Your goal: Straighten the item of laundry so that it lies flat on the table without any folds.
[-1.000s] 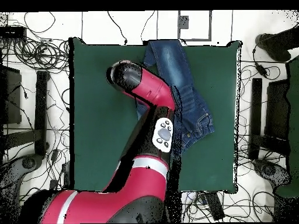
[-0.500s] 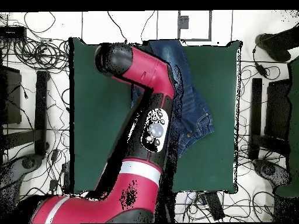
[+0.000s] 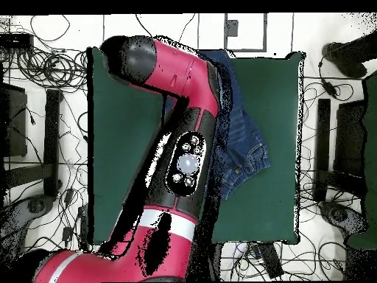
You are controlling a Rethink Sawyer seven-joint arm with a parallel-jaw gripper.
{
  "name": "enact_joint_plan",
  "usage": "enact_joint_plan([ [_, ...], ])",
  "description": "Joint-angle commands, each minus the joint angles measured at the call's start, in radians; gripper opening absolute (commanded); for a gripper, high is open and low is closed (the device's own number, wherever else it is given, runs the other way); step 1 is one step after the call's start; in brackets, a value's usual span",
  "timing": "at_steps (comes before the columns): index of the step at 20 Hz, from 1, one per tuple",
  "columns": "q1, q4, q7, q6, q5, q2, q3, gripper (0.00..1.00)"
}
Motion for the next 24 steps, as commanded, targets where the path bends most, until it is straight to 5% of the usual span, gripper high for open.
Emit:
enact_joint_plan([
  [1, 0.037, -0.021, 0.349, 0.175, 0.047, -0.015, 0.049, 0.00],
  [12, -0.006, -0.083, 0.362, 0.415, 0.105, -0.032, 0.143, 0.00],
  [24, -0.121, -0.471, 0.299, 0.529, 0.209, 0.249, 0.176, 0.00],
])
